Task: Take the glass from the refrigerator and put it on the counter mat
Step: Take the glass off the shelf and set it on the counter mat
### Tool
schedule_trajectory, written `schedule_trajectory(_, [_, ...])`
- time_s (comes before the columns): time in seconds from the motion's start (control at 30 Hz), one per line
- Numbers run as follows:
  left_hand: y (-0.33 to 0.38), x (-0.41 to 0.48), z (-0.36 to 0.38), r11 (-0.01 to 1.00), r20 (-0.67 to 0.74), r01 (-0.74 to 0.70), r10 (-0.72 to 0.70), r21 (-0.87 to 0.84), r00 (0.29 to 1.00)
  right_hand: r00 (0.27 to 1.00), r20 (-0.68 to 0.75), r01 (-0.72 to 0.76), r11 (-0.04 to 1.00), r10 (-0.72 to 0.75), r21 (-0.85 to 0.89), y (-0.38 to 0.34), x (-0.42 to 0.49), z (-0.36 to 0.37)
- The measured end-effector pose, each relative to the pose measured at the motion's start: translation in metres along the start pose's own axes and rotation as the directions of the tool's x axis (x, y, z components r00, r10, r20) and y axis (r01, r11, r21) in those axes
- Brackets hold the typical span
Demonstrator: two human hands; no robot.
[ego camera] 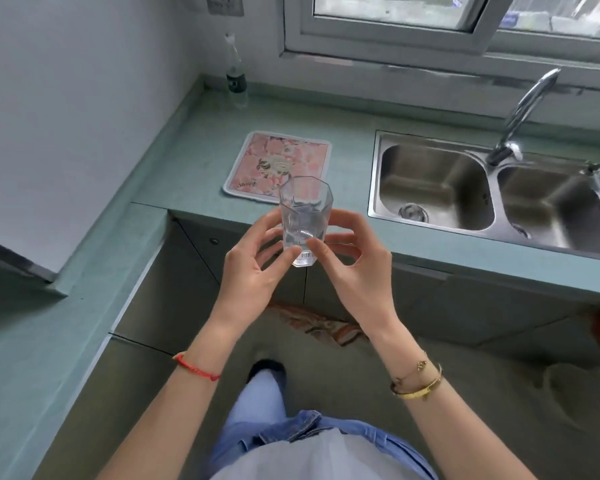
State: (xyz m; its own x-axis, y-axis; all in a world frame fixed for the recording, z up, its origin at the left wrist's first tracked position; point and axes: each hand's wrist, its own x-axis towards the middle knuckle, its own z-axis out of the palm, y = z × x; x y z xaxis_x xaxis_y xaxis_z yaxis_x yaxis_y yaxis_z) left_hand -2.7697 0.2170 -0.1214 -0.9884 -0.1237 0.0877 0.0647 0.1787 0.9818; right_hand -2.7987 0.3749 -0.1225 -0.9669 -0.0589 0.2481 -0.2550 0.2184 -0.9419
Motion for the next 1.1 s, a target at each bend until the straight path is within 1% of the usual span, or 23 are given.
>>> schedule_trajectory(0.2, [-0.027,0.097,-0.042,0.998,0.011,0.024,-0.024,0.057,1.0,0.999,-0.031,0.018,1.0,-0.019,-0.02,0.025,0.086,0.061])
schedule_trajectory(0.47, [-0.052,0.225,-0.111,0.991,0.105,-0.012,-0.003,0.133,0.994,0.987,-0.156,0.032,0.999,-0.034,-0.018,0.042,0.19,0.149])
schedule_trajectory(0.6, [-0.068,0.275,-0.131,0.993,0.153,-0.007,-0.012,0.119,0.988,0.981,-0.194,0.015,1.0,-0.02,-0.028,0.052,0.228,0.177])
schedule_trajectory(0.87, [-0.103,0.351,-0.131,0.995,0.216,-0.002,-0.02,0.099,0.976,0.976,-0.201,-0.087,0.995,0.078,-0.04,0.084,0.29,0.195])
schedule_trajectory(1.1, [-0.154,0.397,-0.105,0.993,0.235,0.023,-0.049,0.113,0.971,0.974,-0.161,-0.176,0.981,0.162,-0.078,0.144,0.329,0.198])
